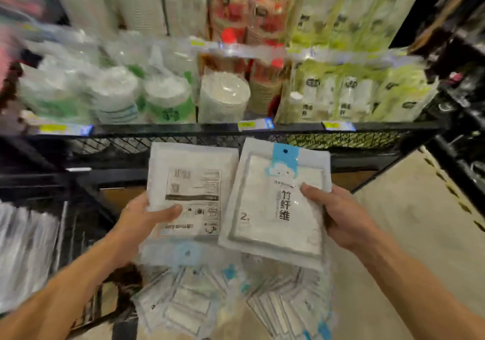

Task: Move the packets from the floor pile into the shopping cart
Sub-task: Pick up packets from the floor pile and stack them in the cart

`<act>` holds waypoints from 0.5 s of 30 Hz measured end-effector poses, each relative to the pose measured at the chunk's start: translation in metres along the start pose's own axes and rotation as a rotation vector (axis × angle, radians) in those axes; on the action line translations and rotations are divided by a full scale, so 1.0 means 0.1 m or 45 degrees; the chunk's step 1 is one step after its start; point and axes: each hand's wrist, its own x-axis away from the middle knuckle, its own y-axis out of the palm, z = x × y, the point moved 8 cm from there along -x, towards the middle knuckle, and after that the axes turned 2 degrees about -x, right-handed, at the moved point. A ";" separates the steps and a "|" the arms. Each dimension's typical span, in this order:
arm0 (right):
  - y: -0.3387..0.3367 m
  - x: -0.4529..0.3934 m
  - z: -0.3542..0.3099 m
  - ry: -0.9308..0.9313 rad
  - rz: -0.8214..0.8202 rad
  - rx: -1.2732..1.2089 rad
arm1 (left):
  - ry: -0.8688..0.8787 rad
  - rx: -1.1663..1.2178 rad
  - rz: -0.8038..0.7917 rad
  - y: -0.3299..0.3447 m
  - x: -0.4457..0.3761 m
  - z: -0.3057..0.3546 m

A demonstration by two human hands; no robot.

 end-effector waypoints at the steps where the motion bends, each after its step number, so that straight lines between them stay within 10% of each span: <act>1: 0.18 0.17 -0.18 -0.023 -0.018 0.009 | 0.023 0.022 0.024 -0.16 0.17 0.19; 15: 1.88 2.21 -0.84 -0.032 -0.472 0.074 | 0.162 0.235 0.573 -1.97 3.20 1.00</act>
